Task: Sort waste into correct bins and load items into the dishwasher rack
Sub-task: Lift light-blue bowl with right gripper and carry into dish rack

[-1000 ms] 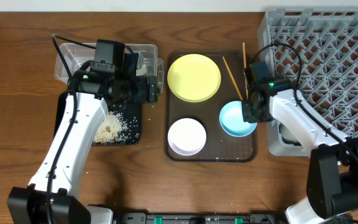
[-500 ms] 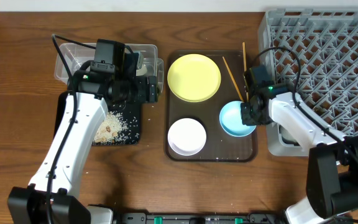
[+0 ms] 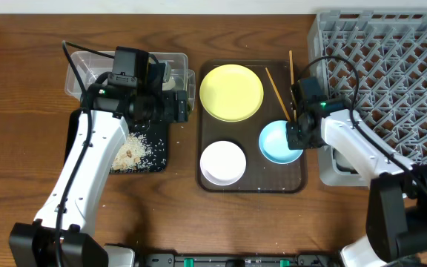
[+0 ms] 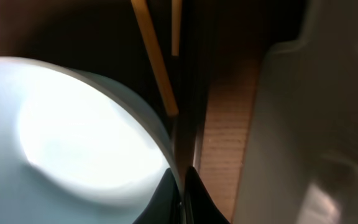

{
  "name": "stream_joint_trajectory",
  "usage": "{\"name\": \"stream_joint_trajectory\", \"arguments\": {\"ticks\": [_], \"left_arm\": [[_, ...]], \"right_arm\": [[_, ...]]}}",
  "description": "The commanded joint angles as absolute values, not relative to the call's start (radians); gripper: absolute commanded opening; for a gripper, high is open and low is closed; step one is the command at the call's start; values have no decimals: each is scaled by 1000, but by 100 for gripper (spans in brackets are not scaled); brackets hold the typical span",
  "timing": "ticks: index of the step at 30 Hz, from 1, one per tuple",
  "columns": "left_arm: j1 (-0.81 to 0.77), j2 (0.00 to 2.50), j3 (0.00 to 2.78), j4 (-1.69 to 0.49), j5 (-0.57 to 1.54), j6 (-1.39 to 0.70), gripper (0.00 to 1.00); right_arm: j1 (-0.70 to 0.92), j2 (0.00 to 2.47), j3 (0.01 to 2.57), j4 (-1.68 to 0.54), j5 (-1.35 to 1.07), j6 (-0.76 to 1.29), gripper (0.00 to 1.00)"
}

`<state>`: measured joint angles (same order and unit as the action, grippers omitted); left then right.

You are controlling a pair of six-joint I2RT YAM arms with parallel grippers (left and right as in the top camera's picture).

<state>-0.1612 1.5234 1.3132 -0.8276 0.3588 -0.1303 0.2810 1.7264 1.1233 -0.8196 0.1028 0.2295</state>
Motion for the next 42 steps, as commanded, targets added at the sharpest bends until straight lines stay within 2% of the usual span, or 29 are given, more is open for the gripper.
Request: {"name": "stream_joint_trajectory", "arguments": {"ticks": [1, 8, 13, 17, 23, 28, 31, 35, 37, 42], "left_arm": [[-165, 1530, 1324, -830, 346, -128, 89], [-165, 1530, 1324, -829, 346, -128, 89], [-165, 1530, 1324, -830, 346, -128, 89], [-165, 1530, 1324, -830, 346, -128, 89], [-165, 1530, 1324, -830, 346, -128, 89], [-165, 1530, 1324, -830, 346, -128, 89], [-165, 1530, 1324, -830, 346, -128, 89], [-165, 1530, 1324, -830, 346, -128, 89], [-165, 1530, 1324, -829, 346, -128, 89], [-165, 1530, 1324, -830, 346, -128, 89]], "right_arm": [[268, 1636, 1205, -854, 138, 232, 1], [185, 1470, 1354, -849, 436, 303, 1], [142, 1440, 1356, -682, 823, 263, 1], [124, 1485, 1356, -524, 1007, 186, 1], [118, 1645, 1356, -168, 1090, -96, 1], [118, 1827, 1356, 250, 1222, -447, 1], [115, 1940, 1356, 532, 1233, -664, 1], [103, 2048, 1356, 800, 1230, -868, 1], [93, 2089, 1356, 887, 1226, -928, 1], [63, 2160, 1356, 902, 1203, -941, 1]]}}
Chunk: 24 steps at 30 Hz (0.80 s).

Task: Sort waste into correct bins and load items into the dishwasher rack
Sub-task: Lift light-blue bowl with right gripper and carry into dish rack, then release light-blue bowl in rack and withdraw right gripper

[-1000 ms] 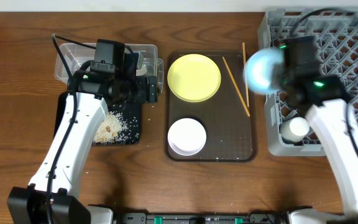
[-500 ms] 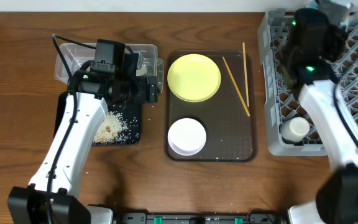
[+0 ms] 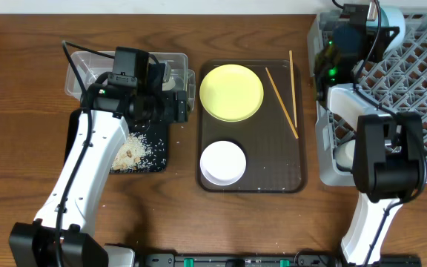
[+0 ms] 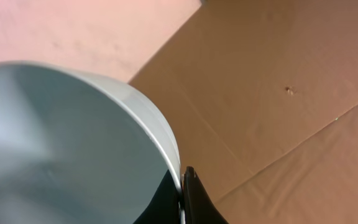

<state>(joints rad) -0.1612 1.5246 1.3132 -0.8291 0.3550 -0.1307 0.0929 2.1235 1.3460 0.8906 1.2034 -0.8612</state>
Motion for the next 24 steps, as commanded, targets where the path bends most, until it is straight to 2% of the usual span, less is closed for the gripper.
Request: {"name": "stream_joint_trajectory", "arguments": {"ticks": [1, 11, 24], "left_arm": [[-165, 1530, 1324, -830, 346, -128, 89], [-165, 1530, 1324, -829, 346, -128, 89], [-165, 1530, 1324, -830, 346, -128, 89]], "right_arm": [[59, 2164, 1356, 902, 1200, -933, 1], [57, 2179, 1356, 845, 1151, -809, 1], [161, 2179, 1356, 823, 1144, -730, 1]]}}
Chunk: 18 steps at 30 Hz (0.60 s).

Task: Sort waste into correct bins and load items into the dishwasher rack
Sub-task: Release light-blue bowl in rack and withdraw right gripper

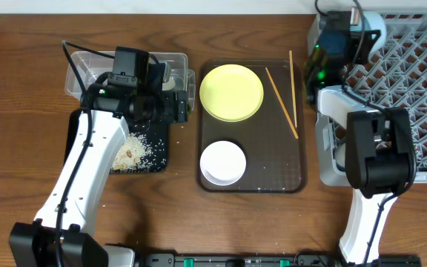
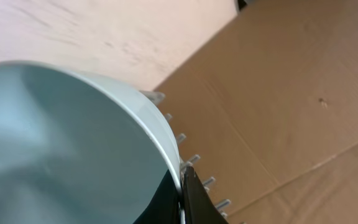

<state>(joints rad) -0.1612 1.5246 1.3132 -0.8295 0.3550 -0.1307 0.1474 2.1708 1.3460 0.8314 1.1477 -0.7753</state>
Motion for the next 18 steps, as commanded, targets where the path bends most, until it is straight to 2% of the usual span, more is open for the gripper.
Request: {"name": "stream_joint_trajectory", "arguments": {"ticks": [1, 13, 18], "left_arm": [[-165, 1530, 1324, -830, 346, -128, 89], [-165, 1530, 1324, -830, 346, -128, 89], [-165, 1530, 1324, -830, 346, -128, 89]], "right_arm": [[162, 2179, 1356, 813, 1148, -730, 1], [197, 2179, 1356, 628, 1157, -666, 1], [227, 2179, 1356, 588, 1230, -666, 1]]}}
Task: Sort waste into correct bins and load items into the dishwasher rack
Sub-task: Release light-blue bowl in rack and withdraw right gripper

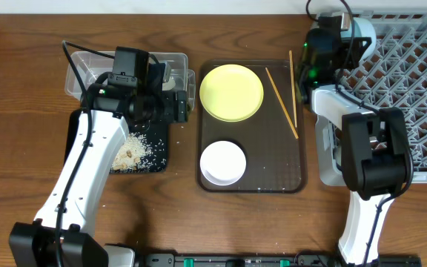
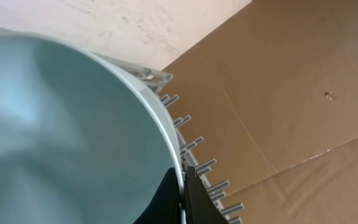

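A light blue bowl [image 1: 366, 31] hangs tilted over the far left corner of the grey dishwasher rack [image 1: 402, 89]. My right gripper [image 2: 182, 190] is shut on its rim; the bowl [image 2: 61, 137] fills the left of the right wrist view, with rack tines [image 2: 197, 165] just beyond the rim. On the brown tray [image 1: 254, 182] lie a yellow plate [image 1: 231, 92], a white bowl [image 1: 222, 162] and two chopsticks [image 1: 281, 93]. My left gripper [image 1: 182, 104] hovers by the right end of the clear bin [image 1: 87, 70]; its jaws cannot be made out.
A black tray [image 1: 150, 152] scattered with rice sits under my left arm, in front of the clear bin. The rack takes up the table's right side, with a white object [image 1: 341, 157] under its near left edge. Brown cardboard [image 2: 291, 93] lies beyond the rack.
My right gripper, still shut on the blue bowl, has shifted slightly left and lower at the rack's far left corner; more tines show beside the rim. The left arm has not moved.
At first my right gripper was shut on the blue bowl's rim while it sat on the tray beside the chopsticks. Then the bowl was off the tray and held high over the rack's far left. Since then it has come closer to the tines.
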{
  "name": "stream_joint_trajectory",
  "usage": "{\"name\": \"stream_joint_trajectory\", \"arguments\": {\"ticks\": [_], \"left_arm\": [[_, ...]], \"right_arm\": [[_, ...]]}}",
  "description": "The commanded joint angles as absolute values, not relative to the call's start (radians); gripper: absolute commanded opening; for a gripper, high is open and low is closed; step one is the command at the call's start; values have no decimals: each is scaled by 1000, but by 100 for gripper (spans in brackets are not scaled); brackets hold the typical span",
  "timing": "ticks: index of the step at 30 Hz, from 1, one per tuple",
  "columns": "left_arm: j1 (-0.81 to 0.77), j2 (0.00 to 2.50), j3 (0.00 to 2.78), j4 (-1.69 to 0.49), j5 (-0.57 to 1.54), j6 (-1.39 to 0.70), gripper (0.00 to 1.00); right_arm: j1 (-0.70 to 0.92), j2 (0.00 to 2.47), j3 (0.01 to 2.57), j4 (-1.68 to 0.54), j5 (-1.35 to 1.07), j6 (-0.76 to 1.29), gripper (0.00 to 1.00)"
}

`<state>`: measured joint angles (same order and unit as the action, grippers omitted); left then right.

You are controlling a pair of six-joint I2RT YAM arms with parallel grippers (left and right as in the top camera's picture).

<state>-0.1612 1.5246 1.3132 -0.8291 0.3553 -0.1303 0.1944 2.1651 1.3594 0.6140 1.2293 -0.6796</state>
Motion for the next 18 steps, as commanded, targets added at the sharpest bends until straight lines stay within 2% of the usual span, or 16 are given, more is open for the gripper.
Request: {"name": "stream_joint_trajectory", "arguments": {"ticks": [1, 4, 7, 10, 13, 16, 18], "left_arm": [[-165, 1530, 1324, -830, 346, -128, 89], [-165, 1530, 1324, -830, 346, -128, 89], [-165, 1530, 1324, -830, 346, -128, 89], [-165, 1530, 1324, -830, 346, -128, 89], [-165, 1530, 1324, -830, 346, -128, 89], [-165, 1530, 1324, -830, 346, -128, 89], [-165, 1530, 1324, -829, 346, -128, 89]], "right_arm": [[228, 2179, 1356, 588, 1246, -666, 1], [228, 2179, 1356, 587, 1283, -666, 4], [232, 2179, 1356, 587, 1305, -667, 22], [250, 2179, 1356, 587, 1309, -667, 24], [279, 2179, 1356, 587, 1309, -671, 34], [310, 2178, 1356, 587, 1308, -678, 38], [332, 2178, 1356, 587, 1301, -687, 52]]}}
